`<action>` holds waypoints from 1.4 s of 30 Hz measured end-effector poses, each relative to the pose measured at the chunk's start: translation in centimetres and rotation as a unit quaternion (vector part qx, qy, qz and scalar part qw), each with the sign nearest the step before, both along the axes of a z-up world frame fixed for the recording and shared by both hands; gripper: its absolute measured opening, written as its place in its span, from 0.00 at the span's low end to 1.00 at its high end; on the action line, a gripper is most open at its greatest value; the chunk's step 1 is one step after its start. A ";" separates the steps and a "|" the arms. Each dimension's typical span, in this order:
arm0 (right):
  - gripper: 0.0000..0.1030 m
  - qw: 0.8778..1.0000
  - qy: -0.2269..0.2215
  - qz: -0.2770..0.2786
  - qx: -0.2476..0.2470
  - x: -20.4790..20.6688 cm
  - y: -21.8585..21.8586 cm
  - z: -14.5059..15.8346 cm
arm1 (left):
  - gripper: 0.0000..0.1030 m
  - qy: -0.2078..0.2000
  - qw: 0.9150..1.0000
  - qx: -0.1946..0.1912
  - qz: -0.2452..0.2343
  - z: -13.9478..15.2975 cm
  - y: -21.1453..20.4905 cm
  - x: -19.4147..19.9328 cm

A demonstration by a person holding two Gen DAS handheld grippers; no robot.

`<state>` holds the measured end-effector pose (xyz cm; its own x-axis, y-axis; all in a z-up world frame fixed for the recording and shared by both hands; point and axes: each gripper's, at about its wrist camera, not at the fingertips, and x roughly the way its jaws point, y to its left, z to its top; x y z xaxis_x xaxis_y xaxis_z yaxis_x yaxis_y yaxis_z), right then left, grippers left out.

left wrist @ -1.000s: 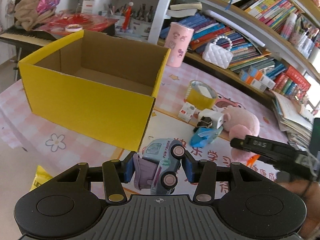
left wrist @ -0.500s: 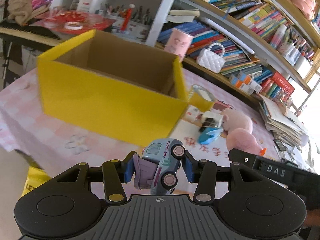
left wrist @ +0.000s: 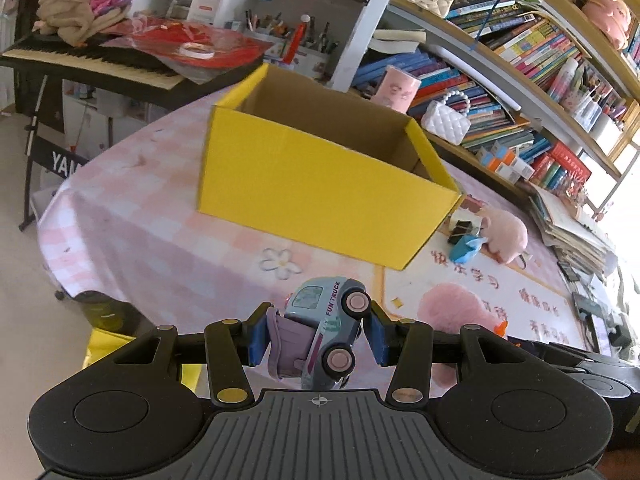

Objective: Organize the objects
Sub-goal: 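Carry the toy truck and small pink pig with both grippers over the yellow box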

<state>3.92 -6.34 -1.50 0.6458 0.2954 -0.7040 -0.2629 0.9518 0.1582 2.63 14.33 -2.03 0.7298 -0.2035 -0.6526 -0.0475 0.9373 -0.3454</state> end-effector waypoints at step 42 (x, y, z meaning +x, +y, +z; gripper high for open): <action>0.59 0.991 -0.128 -0.013 -0.022 6.9 6.5 6.5 | 0.45 -0.137 0.990 0.004 0.008 7.5 4.2 6.8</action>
